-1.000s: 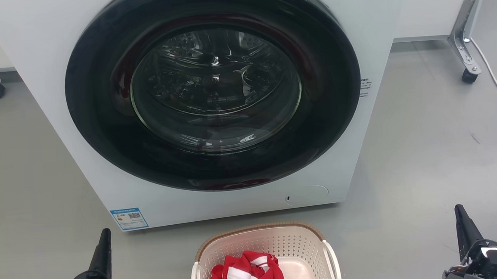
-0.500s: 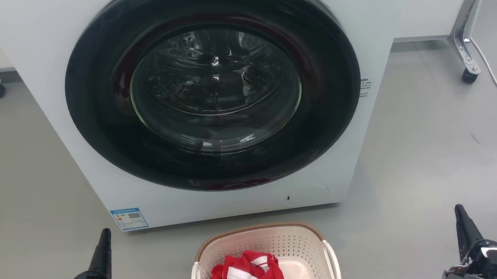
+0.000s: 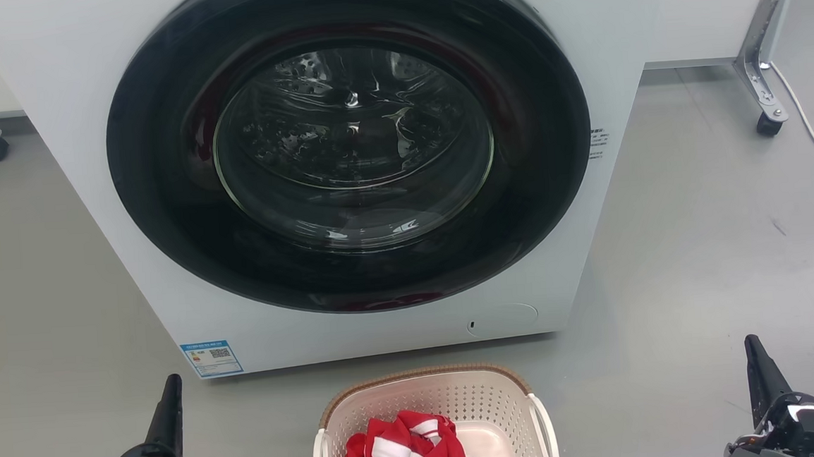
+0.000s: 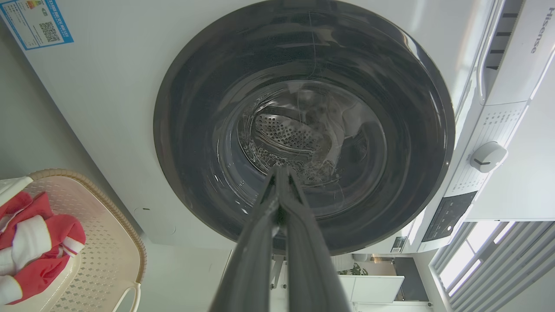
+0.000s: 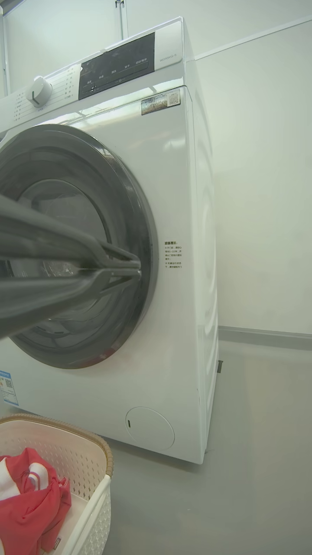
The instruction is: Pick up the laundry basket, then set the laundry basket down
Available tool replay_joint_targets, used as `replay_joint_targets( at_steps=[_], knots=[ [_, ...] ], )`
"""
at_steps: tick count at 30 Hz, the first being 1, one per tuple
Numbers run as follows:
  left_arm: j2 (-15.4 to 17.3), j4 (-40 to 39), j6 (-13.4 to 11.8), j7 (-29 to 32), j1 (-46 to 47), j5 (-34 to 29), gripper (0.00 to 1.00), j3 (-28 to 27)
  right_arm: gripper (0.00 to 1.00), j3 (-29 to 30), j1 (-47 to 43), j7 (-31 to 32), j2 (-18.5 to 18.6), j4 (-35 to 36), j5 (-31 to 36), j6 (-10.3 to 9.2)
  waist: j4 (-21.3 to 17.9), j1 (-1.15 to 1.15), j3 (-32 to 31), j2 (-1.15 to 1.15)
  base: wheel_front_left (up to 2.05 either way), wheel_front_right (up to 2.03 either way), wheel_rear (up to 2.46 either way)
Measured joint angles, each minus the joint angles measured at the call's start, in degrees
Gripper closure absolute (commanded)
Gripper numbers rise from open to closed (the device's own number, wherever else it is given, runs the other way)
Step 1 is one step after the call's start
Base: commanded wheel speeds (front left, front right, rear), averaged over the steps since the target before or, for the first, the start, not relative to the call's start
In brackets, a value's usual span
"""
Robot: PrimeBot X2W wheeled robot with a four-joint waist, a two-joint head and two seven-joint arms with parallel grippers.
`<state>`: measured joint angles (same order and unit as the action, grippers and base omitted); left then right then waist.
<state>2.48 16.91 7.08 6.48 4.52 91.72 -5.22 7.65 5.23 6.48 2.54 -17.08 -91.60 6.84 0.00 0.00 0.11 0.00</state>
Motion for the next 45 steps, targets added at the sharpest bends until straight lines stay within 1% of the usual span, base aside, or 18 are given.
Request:
replay_joint_targets(
  at_steps=[45],
  knots=[
    [0.0,0.0,0.0,0.0,0.0,0.0,1.0,0.0,1.0,0.0,0.0,0.0,0.0,0.0,0.0,0.05,0.0,0.0,0.0,0.0,0.0,0.0,0.0]
  ],
)
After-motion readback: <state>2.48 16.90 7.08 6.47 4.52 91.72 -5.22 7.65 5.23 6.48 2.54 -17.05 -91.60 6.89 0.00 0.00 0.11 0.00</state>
